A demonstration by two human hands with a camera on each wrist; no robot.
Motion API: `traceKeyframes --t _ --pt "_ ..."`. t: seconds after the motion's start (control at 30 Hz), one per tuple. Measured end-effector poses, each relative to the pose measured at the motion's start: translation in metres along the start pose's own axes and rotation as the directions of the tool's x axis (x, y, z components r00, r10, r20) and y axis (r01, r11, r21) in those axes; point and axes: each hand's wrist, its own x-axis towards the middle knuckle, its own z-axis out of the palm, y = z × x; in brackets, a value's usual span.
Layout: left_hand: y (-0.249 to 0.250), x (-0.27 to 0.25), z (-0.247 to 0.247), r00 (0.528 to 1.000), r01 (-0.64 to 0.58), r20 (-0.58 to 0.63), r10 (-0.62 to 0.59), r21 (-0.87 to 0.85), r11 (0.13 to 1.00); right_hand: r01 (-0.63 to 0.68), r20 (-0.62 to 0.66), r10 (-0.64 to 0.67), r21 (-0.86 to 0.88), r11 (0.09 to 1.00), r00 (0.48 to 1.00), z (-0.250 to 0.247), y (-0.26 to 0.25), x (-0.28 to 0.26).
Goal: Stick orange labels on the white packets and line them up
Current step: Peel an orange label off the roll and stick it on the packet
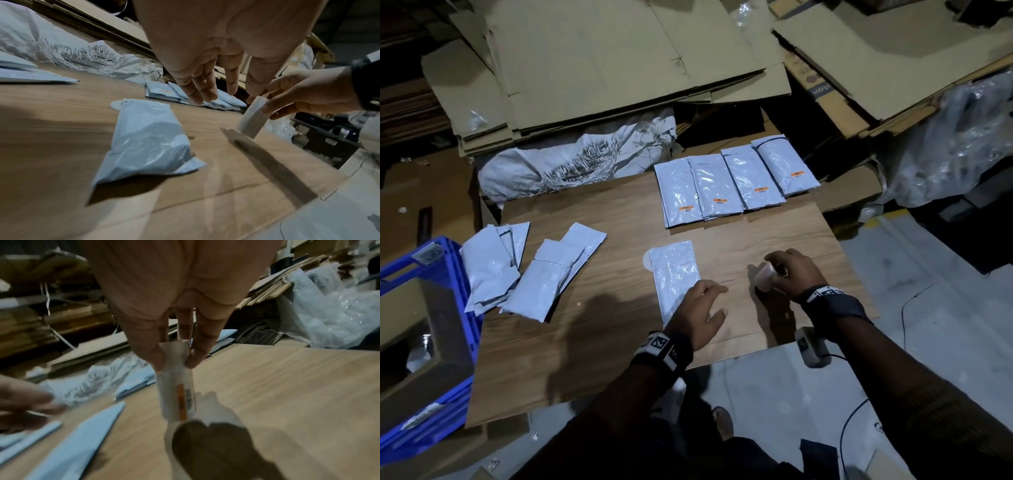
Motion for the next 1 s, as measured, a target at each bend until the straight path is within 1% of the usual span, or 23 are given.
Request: traceKeyframes --t 0.07,0.13,0.17,0.2,0.23,0.3,0.37,0.47,0.57,0.63,0.73,0.77,0.87,1.0 --pt "0.012 0.014 -0.003 1.000 -0.017 0.012 0.017 -0.015 1.000 0.009 -0.023 -0.007 0.105 0.994 1.000 -0.009 -0.009 -0.003" --pt "0.026 0.028 -0.008 1.000 -0.019 0.016 0.020 -0.031 0.999 -0.017 -0.020 0.023 0.265 0.964 1.000 -0.021 -0.024 -0.008" --pt "0.034 0.035 -0.011 1.000 0.001 0.022 0.000 -0.061 0.998 -0.019 -0.011 0.023 0.322 0.947 1.000 -0.026 -0.032 -0.010" --pt "0.042 0.040 -0.014 0.999 0.037 0.029 -0.034 -0.125 0.991 -0.005 -0.004 0.006 0.358 0.934 1.000 -0.031 -0.039 -0.011" --pt "0.048 0.045 -0.016 0.996 0.084 0.034 -0.078 -0.230 0.970 0.014 0.004 -0.017 0.405 0.914 1.000 -0.035 -0.046 -0.012" --pt "0.056 0.049 -0.021 0.987 0.160 0.042 -0.157 -0.434 0.886 0.029 0.014 -0.043 0.525 0.850 0.999 -0.045 -0.059 -0.013" --pt "0.062 0.050 -0.026 0.981 0.186 0.063 -0.181 -0.554 0.811 0.023 0.013 -0.038 0.608 0.794 0.999 -0.051 -0.070 -0.014" --pt "0.066 0.048 -0.033 0.978 0.193 0.077 -0.193 -0.685 0.702 0.035 -0.030 -0.021 0.666 0.745 0.999 -0.057 -0.084 -0.016" --pt "0.070 0.045 -0.040 0.976 0.180 0.050 -0.214 -0.744 0.643 0.054 -0.106 0.038 0.748 0.661 0.994 -0.058 -0.088 -0.022" --pt "0.072 0.043 -0.044 0.976 0.162 0.032 -0.216 -0.771 0.616 0.094 -0.181 0.067 0.748 0.657 0.981 -0.056 -0.089 -0.029" --pt "0.077 0.041 -0.046 0.970 0.148 0.006 -0.242 -0.804 0.576 0.164 -0.316 0.056 0.624 0.764 0.947 -0.047 -0.092 -0.041" --pt "0.079 0.040 -0.047 0.968 0.143 -0.004 -0.250 -0.811 0.568 0.183 -0.338 0.035 0.591 0.786 0.940 -0.044 -0.095 -0.044" --pt "0.087 0.038 -0.050 0.965 0.134 -0.014 -0.263 -0.831 0.539 0.227 -0.350 -0.029 0.539 0.811 0.936 -0.038 -0.111 -0.056" --pt "0.096 0.036 -0.056 0.965 0.128 -0.013 -0.262 -0.849 0.513 0.272 -0.459 -0.035 0.462 0.844 0.888 -0.036 -0.129 -0.063"
